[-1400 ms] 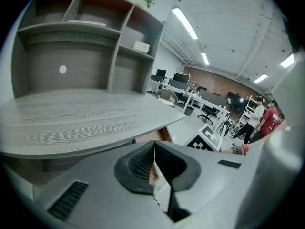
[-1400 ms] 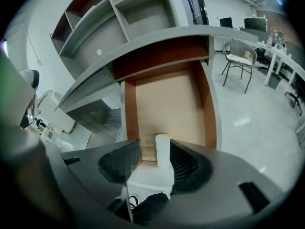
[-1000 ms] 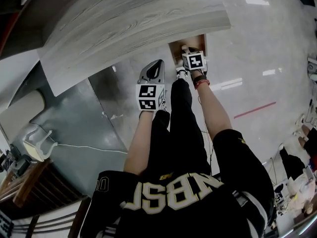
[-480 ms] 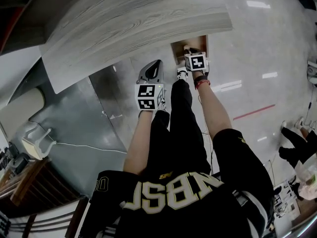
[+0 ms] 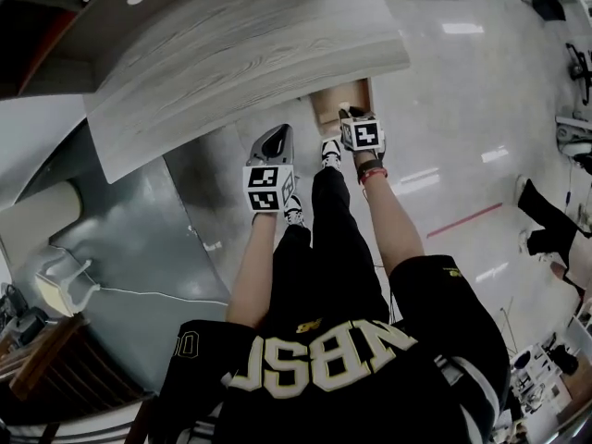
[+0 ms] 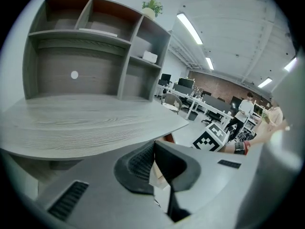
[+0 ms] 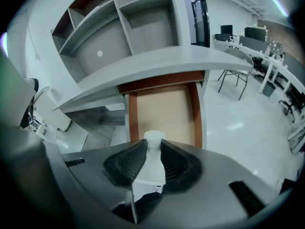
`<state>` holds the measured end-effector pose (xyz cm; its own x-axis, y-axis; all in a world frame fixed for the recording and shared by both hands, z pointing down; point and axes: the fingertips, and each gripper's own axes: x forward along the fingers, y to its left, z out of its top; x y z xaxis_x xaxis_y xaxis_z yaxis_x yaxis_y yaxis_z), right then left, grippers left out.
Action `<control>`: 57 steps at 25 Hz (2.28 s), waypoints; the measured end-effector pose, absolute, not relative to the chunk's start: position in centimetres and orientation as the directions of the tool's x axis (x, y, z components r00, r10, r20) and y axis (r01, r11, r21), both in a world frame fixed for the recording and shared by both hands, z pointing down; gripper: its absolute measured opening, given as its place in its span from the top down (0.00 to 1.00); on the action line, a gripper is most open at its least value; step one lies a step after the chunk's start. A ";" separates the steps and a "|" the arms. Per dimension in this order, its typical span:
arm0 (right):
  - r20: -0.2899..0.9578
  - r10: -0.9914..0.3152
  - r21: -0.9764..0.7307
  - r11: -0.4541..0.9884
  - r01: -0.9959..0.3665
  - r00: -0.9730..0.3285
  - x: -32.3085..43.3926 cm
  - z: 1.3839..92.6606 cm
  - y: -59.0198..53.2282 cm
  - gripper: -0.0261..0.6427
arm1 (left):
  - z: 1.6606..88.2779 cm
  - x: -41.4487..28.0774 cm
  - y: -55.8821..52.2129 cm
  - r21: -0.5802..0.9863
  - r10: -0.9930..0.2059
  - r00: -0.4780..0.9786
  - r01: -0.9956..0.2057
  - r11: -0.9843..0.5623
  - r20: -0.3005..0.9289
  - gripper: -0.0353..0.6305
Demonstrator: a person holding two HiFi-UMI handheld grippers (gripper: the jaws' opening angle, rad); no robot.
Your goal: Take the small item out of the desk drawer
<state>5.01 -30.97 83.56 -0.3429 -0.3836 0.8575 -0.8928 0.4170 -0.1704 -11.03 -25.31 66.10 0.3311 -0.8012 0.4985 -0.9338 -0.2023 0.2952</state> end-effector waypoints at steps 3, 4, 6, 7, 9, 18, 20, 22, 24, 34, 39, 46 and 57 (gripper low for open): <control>0.847 -0.404 -0.173 0.408 -0.897 -0.347 5.1 81.3 -30.2 0.82 | 65.2 -11.4 -24.7 0.292 -0.807 0.327 -0.935 -0.201 0.492 0.92; 0.840 -0.411 -0.178 0.406 -0.897 -0.353 5.0 80.6 -29.9 0.82 | 64.9 -11.5 -24.4 0.289 -0.808 0.325 -0.936 -0.202 0.490 0.92; 0.830 -0.418 -0.199 0.396 -0.897 -0.369 4.6 79.1 -29.0 0.82 | 64.4 -11.8 -23.8 0.286 -0.810 0.324 -0.937 -0.202 0.489 0.92; 0.827 -0.425 -0.199 0.391 -0.899 -0.368 4.6 78.3 -28.6 0.82 | 64.2 -11.9 -23.5 0.285 -0.812 0.323 -0.937 -0.202 0.486 0.92; 0.815 -0.455 -0.180 0.388 -0.904 -0.358 4.9 76.5 -28.5 0.82 | 63.5 -12.2 -23.3 0.283 -0.821 0.320 -0.937 -0.203 0.473 0.92; 0.720 -0.564 -0.189 0.403 -0.896 -0.405 4.1 69.5 -26.4 0.81 | 59.5 -13.7 -21.8 0.264 -0.862 0.319 -0.938 -0.226 0.393 0.93; 0.699 -0.586 -0.177 0.413 -0.893 -0.410 3.9 67.7 -26.0 0.81 | 58.4 -13.9 -21.7 0.257 -0.871 0.319 -0.938 -0.234 0.373 0.93; 0.674 -0.612 -0.169 0.418 -0.893 -0.414 3.8 65.8 -25.8 0.81 | 57.2 -14.1 -21.5 0.250 -0.879 0.321 -0.938 -0.242 0.353 0.93; 0.642 -0.642 -0.167 0.418 -0.893 -0.420 3.5 63.7 -25.5 0.81 | 56.1 -14.5 -21.3 0.242 -0.886 0.323 -0.937 -0.251 0.333 0.93; 0.419 -0.783 -0.152 0.437 -0.886 -0.458 1.8 51.6 -24.3 0.81 | 47.0 -16.6 -20.5 0.158 -0.935 0.295 -0.951 -0.266 0.199 0.93; 0.323 -0.827 -0.088 0.458 -0.885 -0.460 0.9 46.2 -23.5 0.81 | 42.1 -17.2 -19.6 0.116 -0.953 0.279 -0.957 -0.266 0.121 0.93; 0.149 -0.868 -0.050 0.473 -0.880 -0.475 0.2 39.1 -22.2 0.81 | 36.3 -17.2 -17.7 0.076 -0.965 0.261 -0.962 -0.261 -0.013 0.93; 0.071 -0.885 -0.014 0.460 -0.888 -0.460 0.7 35.8 -20.2 0.82 | 34.1 -17.2 -15.5 0.055 -0.963 0.251 -0.965 -0.257 -0.095 0.93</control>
